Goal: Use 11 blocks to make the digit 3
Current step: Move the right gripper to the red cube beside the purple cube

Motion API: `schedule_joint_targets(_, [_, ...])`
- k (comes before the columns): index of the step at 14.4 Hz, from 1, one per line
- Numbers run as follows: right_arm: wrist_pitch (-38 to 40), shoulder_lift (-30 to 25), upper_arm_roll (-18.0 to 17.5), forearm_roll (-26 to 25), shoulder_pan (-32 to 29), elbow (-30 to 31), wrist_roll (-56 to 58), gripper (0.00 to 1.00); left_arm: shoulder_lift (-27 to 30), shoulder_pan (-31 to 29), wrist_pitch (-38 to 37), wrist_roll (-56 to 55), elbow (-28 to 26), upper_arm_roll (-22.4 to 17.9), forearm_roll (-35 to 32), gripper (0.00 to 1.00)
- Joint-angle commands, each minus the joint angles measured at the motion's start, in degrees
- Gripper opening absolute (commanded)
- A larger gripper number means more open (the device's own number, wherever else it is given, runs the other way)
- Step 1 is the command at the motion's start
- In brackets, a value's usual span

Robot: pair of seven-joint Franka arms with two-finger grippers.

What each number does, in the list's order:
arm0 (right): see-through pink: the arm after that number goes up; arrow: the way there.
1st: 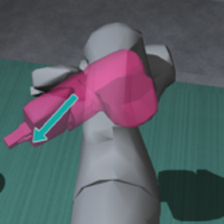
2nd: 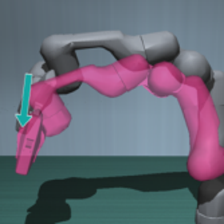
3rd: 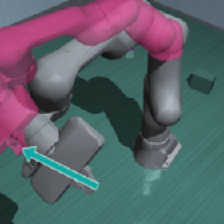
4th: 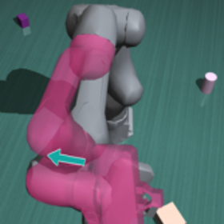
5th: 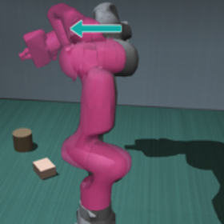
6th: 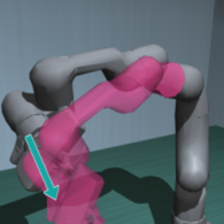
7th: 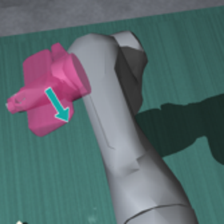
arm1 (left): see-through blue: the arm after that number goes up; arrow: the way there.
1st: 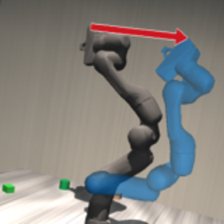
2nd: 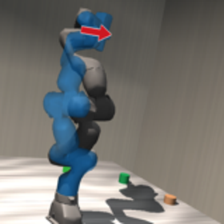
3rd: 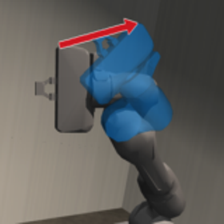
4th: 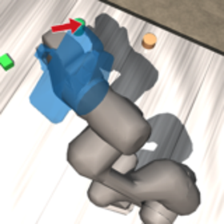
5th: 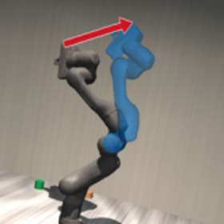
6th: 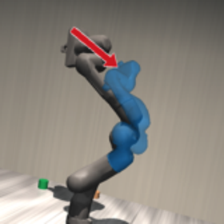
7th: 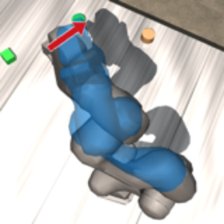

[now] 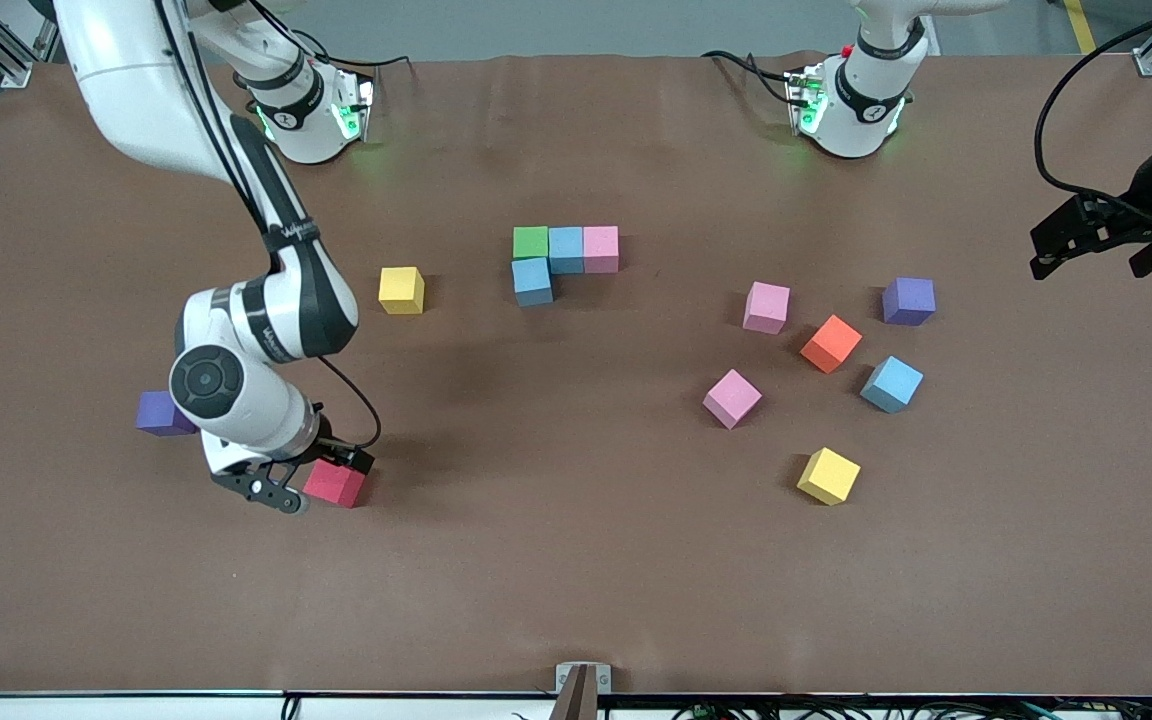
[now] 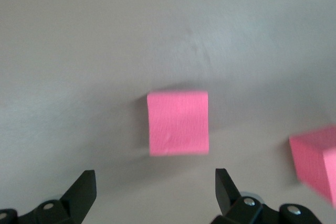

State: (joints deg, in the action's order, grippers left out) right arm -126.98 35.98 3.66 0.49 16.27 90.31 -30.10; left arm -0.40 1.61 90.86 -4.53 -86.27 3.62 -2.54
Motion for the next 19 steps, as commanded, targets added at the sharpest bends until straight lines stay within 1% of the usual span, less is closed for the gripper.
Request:
schedule_joint_targets(1, [-0.02, 4.36, -0.94, -0.93, -4.21, -4.70, 7.41, 1.00, -0.21, -0.03, 0.90, -0.21, 0.40, -0.02, 1.04, 1.00])
schedule_joint_targets(4, [-0.02, 4.71, -0.94, -0.93, -4.32, -4.97, 7.16, 1.00, -0.21, -0.03, 0.99, -0.21, 0.32, -0.02, 1.13, 1.00])
schedule_joint_targets(7, [-1.24, 6.29, -0.94, -0.75, -4.41, -6.02, 6.98, 1.00, -0.30, -0.03, 1.60, -0.21, 0.14, -0.02, 1.13, 1.00])
schedule_joint_targets(19, [-2.21, 9.10, -0.94, -0.93, -3.44, -6.46, 7.51, 1.00, -1.09, -0.11, 2.30, -0.30, -0.12, -0.11, 1.04, 1.00])
